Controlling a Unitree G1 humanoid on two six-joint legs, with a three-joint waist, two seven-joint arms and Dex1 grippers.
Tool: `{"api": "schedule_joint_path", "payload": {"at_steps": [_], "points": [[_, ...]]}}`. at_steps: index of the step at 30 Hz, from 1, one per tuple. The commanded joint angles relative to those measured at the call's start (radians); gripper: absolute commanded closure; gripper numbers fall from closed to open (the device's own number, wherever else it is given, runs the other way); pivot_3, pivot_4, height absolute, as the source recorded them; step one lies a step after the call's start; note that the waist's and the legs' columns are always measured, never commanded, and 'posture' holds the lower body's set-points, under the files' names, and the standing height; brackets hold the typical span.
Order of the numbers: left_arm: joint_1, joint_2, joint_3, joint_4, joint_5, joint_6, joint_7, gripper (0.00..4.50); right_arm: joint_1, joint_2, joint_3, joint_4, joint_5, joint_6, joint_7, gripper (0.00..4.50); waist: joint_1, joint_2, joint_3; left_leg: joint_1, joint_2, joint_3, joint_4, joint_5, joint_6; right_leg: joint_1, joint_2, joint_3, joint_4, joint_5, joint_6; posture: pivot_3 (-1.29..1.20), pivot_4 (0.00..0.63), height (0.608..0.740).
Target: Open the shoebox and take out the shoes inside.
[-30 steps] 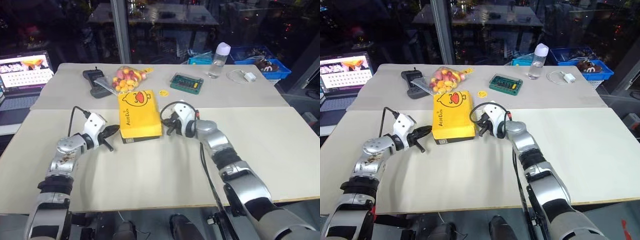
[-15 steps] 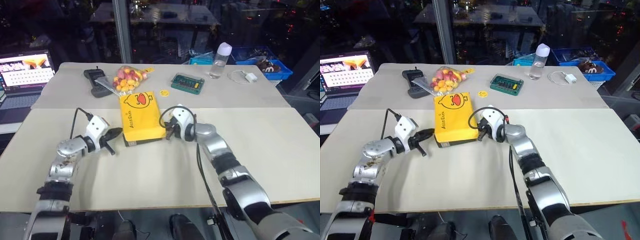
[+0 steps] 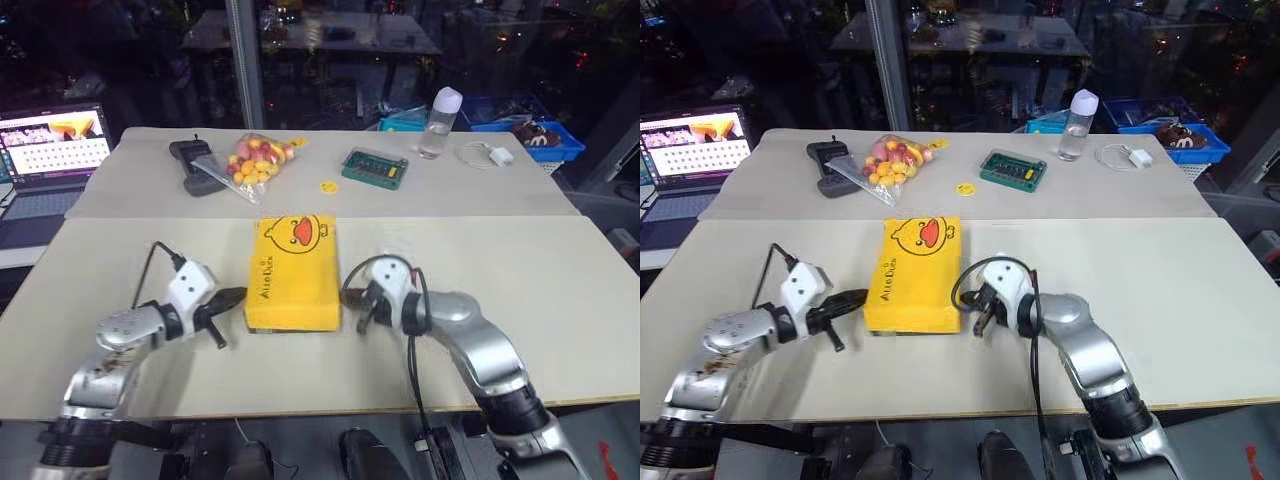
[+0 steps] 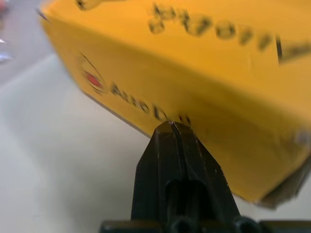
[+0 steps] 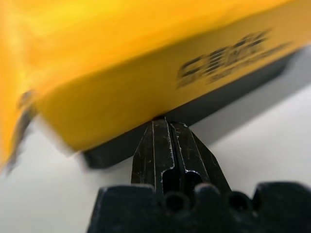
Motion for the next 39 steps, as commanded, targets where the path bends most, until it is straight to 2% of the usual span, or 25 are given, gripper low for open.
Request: {"api": "schedule_joint_path", "payload": {"at_steps": [1,4,8,15,18,21,28,39], "points": [[0.009,0.023,0.010,-0.045,-0.022,-0.002,-0.019,4.48,-0.009,-0.021,-0.014,-0.062,0.031,0.023,-0.007,4.50,0.002,0.000,0.000,0.000,0.000,0.000,0.000,0.000,0.000,0.000,0.000,0.000,0.000,0.000,0.000,0.00,0.150,0.703],[0.017,0.024,0.020,-0.056,-0.030,0.004,-0.008,4.48,-0.003,-0.040,-0.027,-0.051,0.023,0.021,-0.023,4.50,0.005,0.000,0.000,0.000,0.000,0.000,0.000,0.000,0.000,0.000,0.000,0.000,0.000,0.000,0.000,0.00,0.150,0.703],[0.126,0.016,0.098,-0.117,-0.083,0.025,0.004,4.48,-0.004,-0.065,-0.043,-0.015,0.020,-0.006,-0.040,4.50,0.003,0.000,0.000,0.000,0.000,0.000,0.000,0.000,0.000,0.000,0.000,0.000,0.000,0.000,0.000,0.00,0.150,0.703],[0.388,-0.105,0.278,-0.283,-0.173,-0.002,0.113,4.48,0.000,-0.095,-0.058,0.067,0.032,-0.076,-0.028,4.50,0.003,0.000,0.000,0.001,0.001,0.001,0.000,0.000,0.000,0.001,0.000,0.000,0.000,0.000,-0.001,0.00,0.150,0.703],[0.528,-0.159,0.339,-0.448,-0.250,0.021,0.137,4.48,-0.012,-0.102,-0.059,0.118,0.033,-0.107,-0.015,4.50,0.004,-0.001,0.000,0.003,0.001,0.001,0.000,0.000,0.000,0.002,-0.001,0.000,-0.001,-0.001,-0.001,0.00,0.150,0.703],[0.634,-0.167,0.357,-0.553,-0.303,0.025,0.122,4.48,-0.032,-0.107,-0.059,0.164,0.036,-0.135,0.002,4.50,0.004,-0.001,0.001,0.003,0.001,0.002,0.000,0.000,0.000,0.003,-0.001,0.000,-0.002,-0.001,-0.001,0.00,0.150,0.703],[0.738,-0.203,0.358,-0.616,-0.309,-0.009,0.154,4.48,-0.085,-0.088,-0.036,0.256,0.029,-0.190,0.030,4.50,0.000,-0.001,0.001,0.012,0.001,0.002,0.000,0.000,0.000,0.011,-0.001,0.000,-0.003,-0.006,-0.009,0.00,0.150,0.703],[0.729,-0.229,0.289,-0.602,-0.256,-0.052,0.190,4.48,-0.176,-0.039,0.056,0.223,0.048,-0.180,0.109,4.50,-0.003,0.000,0.002,0.011,0.001,0.003,0.000,0.000,0.000,0.011,-0.001,0.000,-0.005,-0.006,-0.009,0.00,0.150,0.703]]}}
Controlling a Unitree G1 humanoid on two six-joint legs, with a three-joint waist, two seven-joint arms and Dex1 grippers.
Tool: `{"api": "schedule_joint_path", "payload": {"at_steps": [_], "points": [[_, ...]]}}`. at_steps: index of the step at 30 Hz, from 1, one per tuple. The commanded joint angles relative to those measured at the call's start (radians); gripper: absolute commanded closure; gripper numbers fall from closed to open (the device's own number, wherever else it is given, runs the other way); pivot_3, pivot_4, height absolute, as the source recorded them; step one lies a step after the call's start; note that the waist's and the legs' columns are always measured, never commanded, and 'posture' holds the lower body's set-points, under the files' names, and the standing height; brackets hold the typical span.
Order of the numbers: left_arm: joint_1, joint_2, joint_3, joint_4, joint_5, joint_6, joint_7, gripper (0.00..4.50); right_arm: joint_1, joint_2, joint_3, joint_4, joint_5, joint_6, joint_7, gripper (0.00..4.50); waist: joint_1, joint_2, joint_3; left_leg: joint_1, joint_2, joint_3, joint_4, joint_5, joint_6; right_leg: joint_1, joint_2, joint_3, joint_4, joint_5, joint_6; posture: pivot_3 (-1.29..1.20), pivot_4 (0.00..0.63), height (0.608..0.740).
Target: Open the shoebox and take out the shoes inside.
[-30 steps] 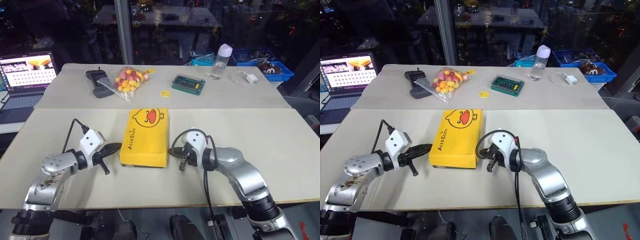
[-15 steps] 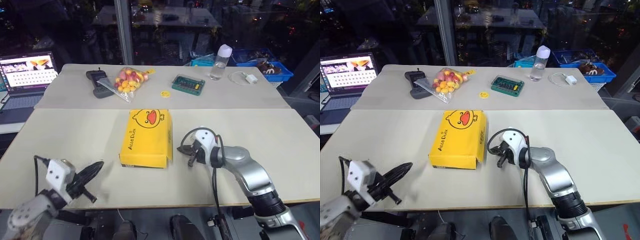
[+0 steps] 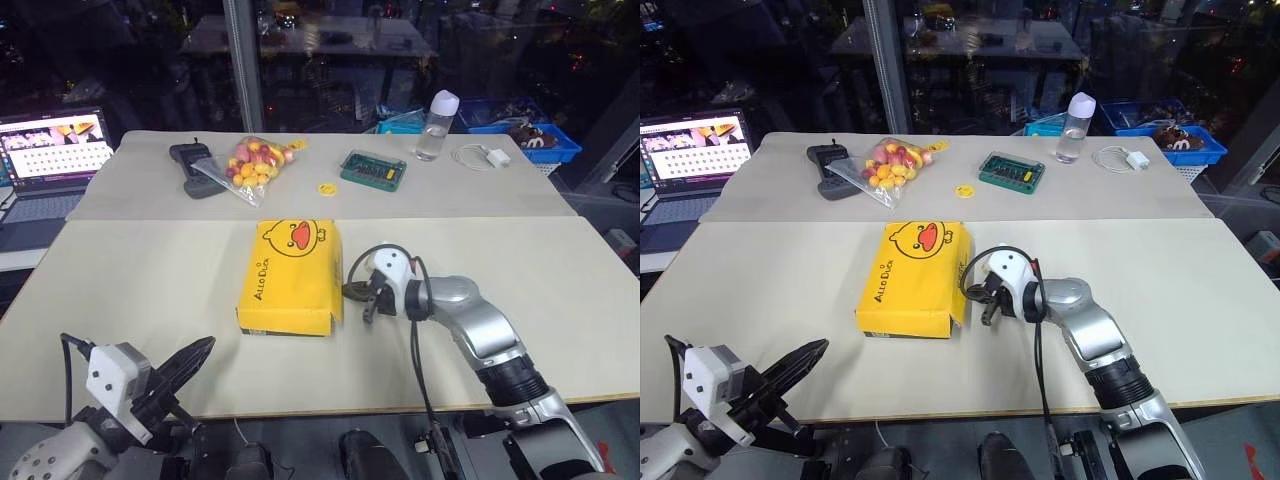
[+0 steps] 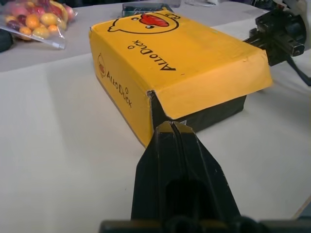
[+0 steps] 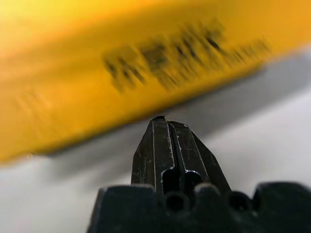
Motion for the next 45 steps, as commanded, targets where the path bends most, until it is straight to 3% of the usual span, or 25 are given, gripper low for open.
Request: {"api": "schedule_joint_path", "payload": {"at_steps": [1,5,11,16,19,22,26,30,33,38,45], "points": [[-0.006,0.001,-0.012,-0.015,0.007,-0.029,0.011,4.48,-0.035,0.015,0.016,-0.063,0.019,0.000,0.024,4.50,0.000,0.000,0.000,0.000,0.000,0.000,0.000,0.000,0.000,0.000,0.000,0.000,0.000,0.000,0.000,0.00,0.150,0.703],[-0.016,0.003,-0.027,-0.007,0.017,-0.029,0.014,4.48,-0.077,0.016,0.010,-0.069,0.022,0.005,0.033,4.50,-0.004,0.000,0.000,0.000,0.000,0.000,0.000,0.000,0.000,0.000,0.000,0.000,0.000,0.000,0.000,0.00,0.150,0.703],[-0.044,0.014,-0.033,0.024,0.021,-0.027,0.013,4.48,-0.380,0.070,-0.044,-0.102,0.108,0.030,0.086,4.50,-0.013,0.004,0.005,0.000,0.000,0.002,0.000,0.000,0.000,-0.004,0.000,0.001,0.004,0.000,0.000,0.00,0.150,0.703],[-0.055,0.020,-0.050,0.045,0.026,-0.034,0.003,4.48,-0.631,0.286,-0.225,0.133,0.185,-0.010,-0.120,4.50,-0.021,0.004,0.005,-0.002,0.002,0.000,-0.002,0.000,0.000,-0.005,0.001,-0.002,0.004,0.002,0.003,0.00,0.150,0.703],[-0.063,0.022,-0.059,0.050,0.028,-0.038,0.006,4.48,-0.568,0.212,-0.110,0.174,0.060,-0.099,-0.056,4.50,-0.008,0.002,0.003,-0.003,0.001,-0.003,-0.002,0.000,0.000,-0.004,0.000,-0.005,0.003,0.001,0.003,0.00,0.150,0.703],[-0.068,0.023,-0.064,0.055,0.028,-0.042,0.008,4.48,-0.529,0.146,-0.055,0.178,0.029,-0.138,0.019,4.50,0.000,-0.002,0.001,-0.003,0.000,-0.003,-0.002,-0.001,-0.001,-0.001,-0.004,-0.008,-0.001,-0.003,-0.001,0.00,0.150,0.703],[-0.070,0.021,-0.076,0.062,0.033,-0.050,0.007,4.48,-0.519,0.061,0.016,0.167,-0.009,-0.204,0.154,4.50,-0.002,0.006,0.007,-0.006,-0.004,0.004,-0.001,0.000,-0.001,-0.002,-0.012,-0.009,0.000,-0.001,0.003,0.00,0.150,0.703],[-0.092,0.022,-0.097,0.074,0.034,-0.048,0.006,4.48,-0.549,-0.045,0.166,0.215,-0.141,-0.458,0.358,4.50,-0.004,0.007,0.007,-0.003,0.000,0.001,-0.003,0.000,-0.001,-0.003,-0.008,-0.012,0.004,-0.001,0.005,0.00,0.150,0.703],[-0.110,0.031,-0.110,0.086,0.038,-0.051,-0.006,4.48,-0.578,-0.054,0.217,0.289,-0.208,-0.603,0.401,4.50,-0.006,0.007,0.007,-0.002,0.000,0.001,-0.004,0.000,-0.001,-0.002,-0.007,-0.013,0.004,-0.002,0.004,0.00,0.150,0.703],[-0.135,0.056,-0.113,0.111,0.032,-0.047,-0.028,4.50,-0.630,-0.050,0.261,0.386,-0.281,-0.786,0.459,3.21,-0.003,0.007,0.007,-0.001,-0.001,0.001,-0.002,0.000,-0.001,-0.001,-0.008,-0.012,0.004,-0.002,0.004,0.00,0.150,0.703],[-0.143,0.068,-0.137,0.107,0.027,-0.034,-0.036,4.50,-0.728,-0.016,0.283,0.530,-0.395,-1.046,0.420,0.70,-0.003,0.007,0.007,-0.001,0.000,0.001,-0.002,0.000,-0.001,-0.001,-0.008,-0.013,0.004,-0.002,0.004,0.00,0.150,0.703]]}}
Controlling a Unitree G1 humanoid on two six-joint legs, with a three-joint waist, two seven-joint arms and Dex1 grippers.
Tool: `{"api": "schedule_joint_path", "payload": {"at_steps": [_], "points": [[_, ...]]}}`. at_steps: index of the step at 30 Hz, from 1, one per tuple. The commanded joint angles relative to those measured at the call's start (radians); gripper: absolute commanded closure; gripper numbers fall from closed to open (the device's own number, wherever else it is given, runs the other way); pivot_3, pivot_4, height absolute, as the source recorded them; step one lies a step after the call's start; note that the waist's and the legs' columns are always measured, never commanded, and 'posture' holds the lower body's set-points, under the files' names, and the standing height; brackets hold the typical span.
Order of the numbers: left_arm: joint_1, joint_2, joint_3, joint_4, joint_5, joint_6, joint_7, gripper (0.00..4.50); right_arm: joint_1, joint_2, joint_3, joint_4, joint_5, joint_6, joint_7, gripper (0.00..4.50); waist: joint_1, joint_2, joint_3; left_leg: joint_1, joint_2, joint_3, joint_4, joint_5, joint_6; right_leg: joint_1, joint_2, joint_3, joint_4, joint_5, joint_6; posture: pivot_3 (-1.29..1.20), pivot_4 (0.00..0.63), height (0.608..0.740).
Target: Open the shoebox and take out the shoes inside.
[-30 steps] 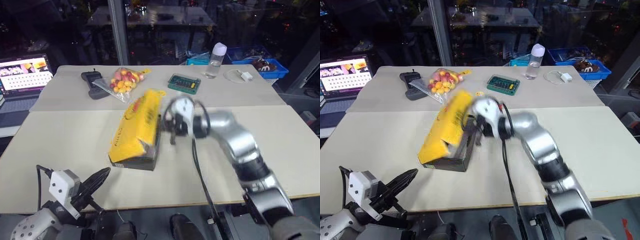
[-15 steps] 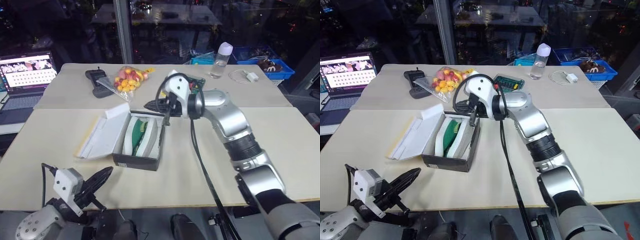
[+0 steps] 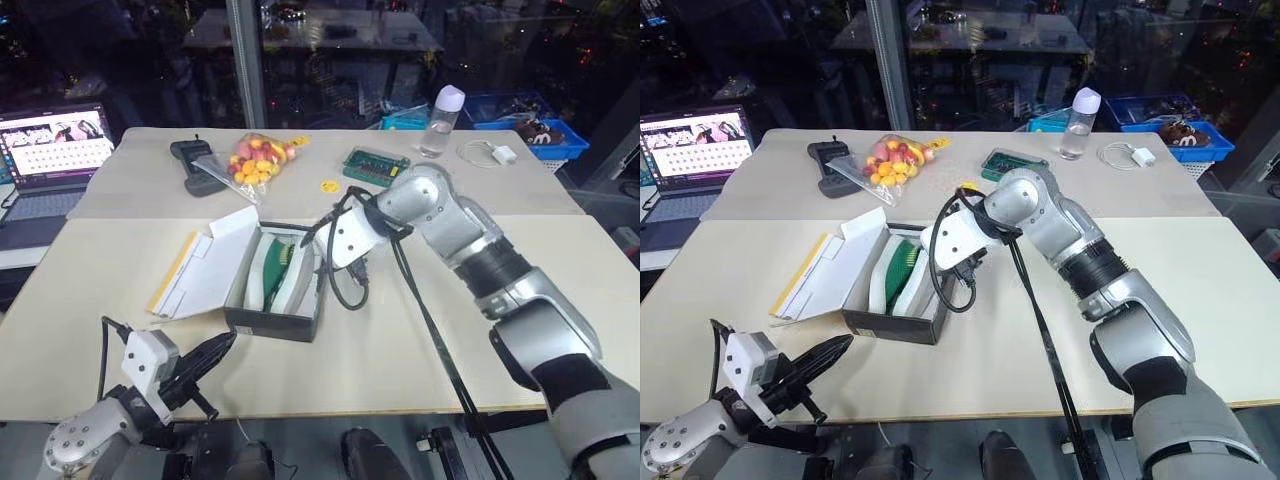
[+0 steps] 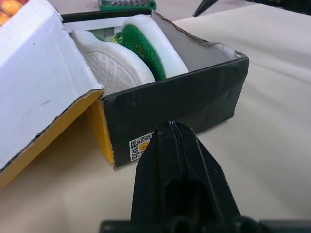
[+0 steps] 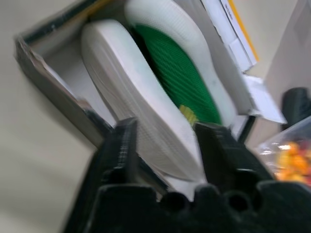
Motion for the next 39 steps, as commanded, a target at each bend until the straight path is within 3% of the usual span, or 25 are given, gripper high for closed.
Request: {"api": "schedule_joint_path", "payload": {"at_steps": [1,2,17,26,29,37,39], "points": [[0.000,0.007,-0.012,-0.025,-0.006,-0.010,-0.004,4.50,-0.069,0.024,0.006,0.061,-0.055,-0.134,-0.028,0.45,-0.001,0.000,0.000,0.000,0.000,0.000,0.000,0.000,0.000,0.000,0.000,0.000,0.000,0.000,0.000,0.00,0.150,0.703],[-0.005,0.007,-0.016,-0.024,-0.006,-0.008,-0.002,4.50,-0.078,0.040,0.019,0.083,-0.074,-0.167,-0.033,0.12,-0.001,0.000,0.000,0.000,0.000,0.000,0.000,0.000,0.000,0.000,0.000,0.000,0.000,0.000,0.000,0.00,0.150,0.703],[-0.015,0.050,-0.024,-0.042,0.011,-0.023,-0.023,4.50,-0.056,0.152,0.134,0.252,-0.270,-0.411,-0.151,0.12,0.001,0.000,0.000,0.001,0.000,-0.002,0.000,0.000,0.000,0.001,0.000,-0.002,0.001,0.002,-0.004,0.00,0.150,0.703],[0.011,0.118,0.081,-0.016,-0.023,-0.071,-0.103,4.50,-0.050,0.167,0.127,0.267,-0.254,-0.411,-0.157,0.12,0.006,0.000,0.000,0.001,0.000,-0.003,0.000,0.000,0.000,0.002,0.000,-0.002,0.001,0.002,-0.004,0.00,0.150,0.703],[0.006,0.133,0.116,0.028,-0.039,-0.091,-0.145,4.50,-0.051,0.168,0.120,0.267,-0.253,-0.414,-0.169,0.83,0.005,0.001,0.000,0.001,0.000,-0.003,0.000,0.000,0.000,0.002,0.000,-0.003,0.001,0.002,-0.004,0.00,0.150,0.703],[-0.026,0.156,0.156,0.091,-0.057,-0.106,-0.208,4.50,-0.046,0.153,0.093,0.245,-0.215,-0.402,-0.158,3.68,0.003,0.001,0.001,0.001,0.000,-0.003,0.000,0.000,0.000,0.001,0.000,-0.003,0.001,0.002,-0.004,0.00,0.150,0.703],[-0.026,0.160,0.157,0.093,-0.055,-0.109,-0.220,4.50,-0.044,0.148,0.084,0.239,-0.206,-0.397,-0.157,4.17,0.003,0.001,0.001,0.001,0.000,-0.003,0.000,0.000,0.000,0.001,0.000,-0.003,0.001,0.002,-0.004,0.00,0.150,0.703]]}}
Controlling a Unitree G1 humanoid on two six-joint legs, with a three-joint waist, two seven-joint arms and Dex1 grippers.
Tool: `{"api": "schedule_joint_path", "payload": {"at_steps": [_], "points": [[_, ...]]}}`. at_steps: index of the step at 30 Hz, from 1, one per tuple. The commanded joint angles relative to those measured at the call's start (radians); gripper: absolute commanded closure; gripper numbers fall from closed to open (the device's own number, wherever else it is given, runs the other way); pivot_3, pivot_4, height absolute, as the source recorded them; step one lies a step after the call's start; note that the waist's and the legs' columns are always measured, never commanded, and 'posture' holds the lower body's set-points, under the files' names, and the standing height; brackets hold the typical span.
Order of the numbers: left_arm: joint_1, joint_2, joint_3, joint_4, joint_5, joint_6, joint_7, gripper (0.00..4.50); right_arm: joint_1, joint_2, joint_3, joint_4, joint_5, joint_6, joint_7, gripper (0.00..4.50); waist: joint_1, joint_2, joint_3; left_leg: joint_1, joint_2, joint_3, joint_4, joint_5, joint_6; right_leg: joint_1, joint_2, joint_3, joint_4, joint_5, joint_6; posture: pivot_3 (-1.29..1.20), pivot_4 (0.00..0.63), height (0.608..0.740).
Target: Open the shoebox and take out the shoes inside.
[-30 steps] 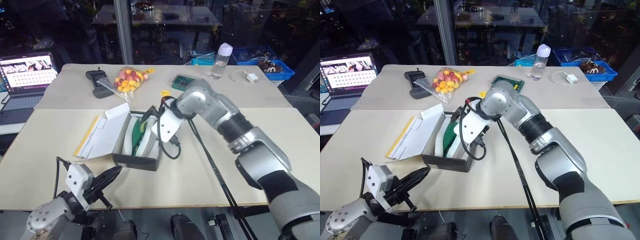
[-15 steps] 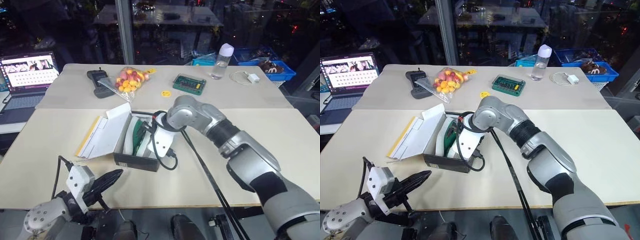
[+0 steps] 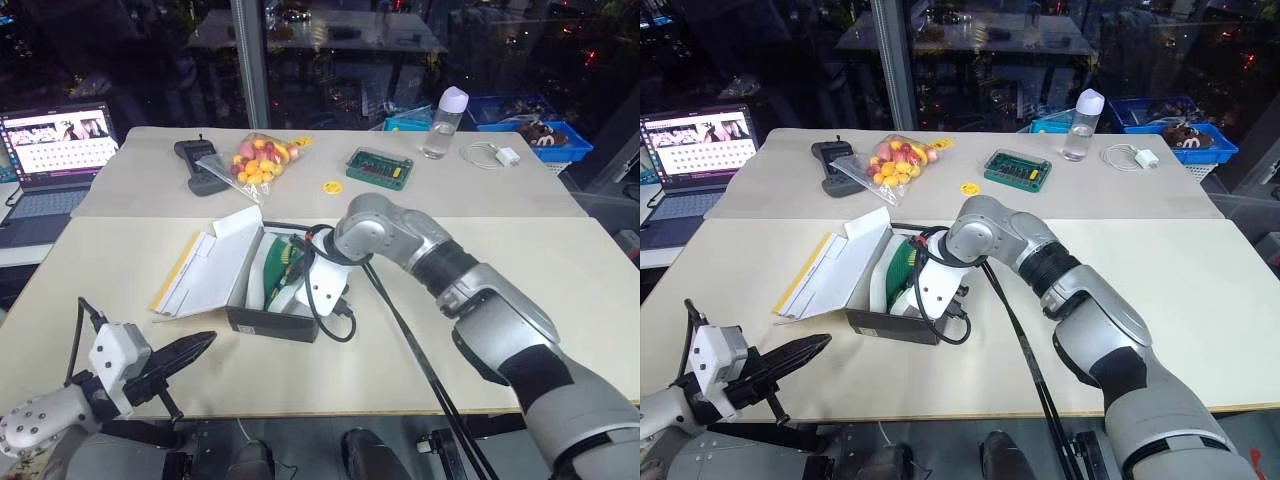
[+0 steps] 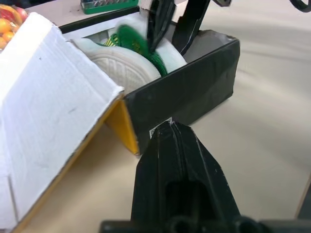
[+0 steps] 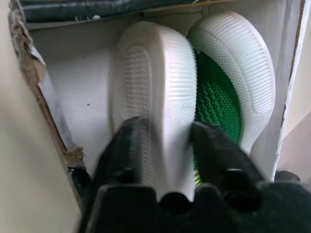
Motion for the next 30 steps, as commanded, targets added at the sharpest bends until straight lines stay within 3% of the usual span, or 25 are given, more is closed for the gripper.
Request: {"api": "schedule_joint_path", "payload": {"at_steps": [1,11,19,30], "points": [[-0.001,0.014,0.023,-0.011,-0.016,-0.026,-0.027,4.50,-0.008,-0.014,-0.059,-0.038,0.062,0.018,0.000,4.17,0.000,0.000,0.000,0.000,0.000,0.000,0.000,0.000,0.000,0.000,0.000,0.000,0.000,0.000,0.000,0.00,0.150,0.703],[-0.042,0.048,0.021,-0.017,-0.048,0.009,-0.054,4.50,-0.104,-0.048,-0.209,-0.028,0.246,0.191,0.100,4.17,-0.001,0.001,0.001,0.000,0.000,0.000,0.000,0.000,0.000,0.000,0.000,0.000,0.001,0.000,0.000,0.00,0.150,0.703],[-0.070,0.047,-0.005,-0.024,-0.042,0.030,-0.039,4.50,-0.079,-0.012,-0.324,-0.054,0.390,0.428,0.144,4.17,-0.001,0.001,0.001,-0.001,0.000,0.000,0.000,0.000,0.000,0.000,0.000,-0.001,0.001,0.001,-0.002,0.00,0.150,0.703],[-0.077,0.041,-0.014,-0.037,-0.041,0.053,-0.019,4.50,-0.023,-0.090,-0.456,-0.224,0.461,0.666,0.082,4.17,0.000,0.002,0.002,-0.002,0.000,0.000,0.000,0.000,0.000,-0.001,0.000,-0.001,0.001,0.001,-0.001,0.00,0.150,0.703]]}}
